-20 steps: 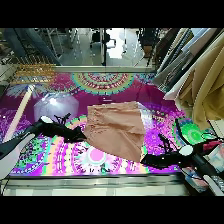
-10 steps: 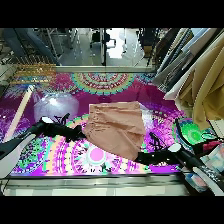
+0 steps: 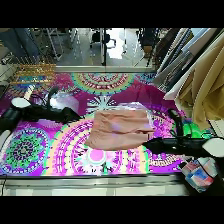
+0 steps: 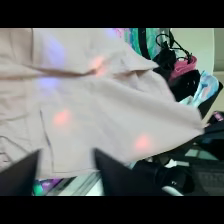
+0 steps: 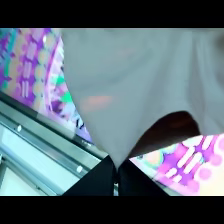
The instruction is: Fold the clothes and pants, and hang the long-sleeved shirts on hangers.
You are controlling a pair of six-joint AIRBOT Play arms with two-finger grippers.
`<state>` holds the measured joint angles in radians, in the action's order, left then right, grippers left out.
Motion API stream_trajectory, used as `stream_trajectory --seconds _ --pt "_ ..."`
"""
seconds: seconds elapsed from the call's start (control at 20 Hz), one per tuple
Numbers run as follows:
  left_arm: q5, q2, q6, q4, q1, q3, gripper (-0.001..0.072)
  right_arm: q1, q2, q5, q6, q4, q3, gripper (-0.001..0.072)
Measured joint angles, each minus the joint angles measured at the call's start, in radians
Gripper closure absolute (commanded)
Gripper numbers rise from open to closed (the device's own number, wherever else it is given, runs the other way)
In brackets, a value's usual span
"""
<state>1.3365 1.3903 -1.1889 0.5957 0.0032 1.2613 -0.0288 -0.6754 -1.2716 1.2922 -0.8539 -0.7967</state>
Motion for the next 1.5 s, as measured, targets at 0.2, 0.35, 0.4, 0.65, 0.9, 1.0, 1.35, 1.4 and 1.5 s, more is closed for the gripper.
stream_trajectory --seconds 0.2,0.35,0.4,0.65,0.9,1.0,1.35,1.4,1.5 --pt "0.040 -0.033 -0.093 0.121 -0.095 -0.109 0.0195 0.000 0.013 -0.006 0.043 -0.030 -0.006 0.0699" --pt "-0.044 -0.039 -0.158 0.154 -0.176 -0.280 0.0187 0.000 0.003 -0.017 0.054 -0.041 0.025 0.0699" --pt "-0.068 -0.040 -0.177 0.158 -0.192 -0.333 0.0187 0.000 0.001 -0.019 0.054 -0.045 0.032 0.0699" --pt "-0.196 -0.025 -0.243 0.124 -0.219 -0.500 0.0186 0.000 -0.002 -0.006 0.059 -0.075 0.048 0.0698" --pt "-0.311 0.050 -0.260 -0.075 -0.269 -0.536 0.0187 0.000 -0.002 0.007 0.053 -0.089 0.051 0.0698" --pt "-0.340 0.093 -0.264 -0.134 -0.301 -0.540 0.0247 0.000 -0.002 0.011 0.052 -0.092 0.051 0.0698" --pt "-0.387 0.142 -0.263 -0.222 -0.310 -0.544 0.0699 0.000 -0.002 -0.010 0.050 -0.097 0.051 0.0698" --pt "-0.378 0.131 -0.254 -0.226 -0.293 -0.544 0.0699 0.000 -0.002 -0.015 0.050 -0.097 0.051 0.0698" --pt "-0.344 0.097 -0.212 -0.230 -0.248 -0.542 0.0701 0.000 -0.001 -0.021 0.050 -0.097 0.046 0.0699"
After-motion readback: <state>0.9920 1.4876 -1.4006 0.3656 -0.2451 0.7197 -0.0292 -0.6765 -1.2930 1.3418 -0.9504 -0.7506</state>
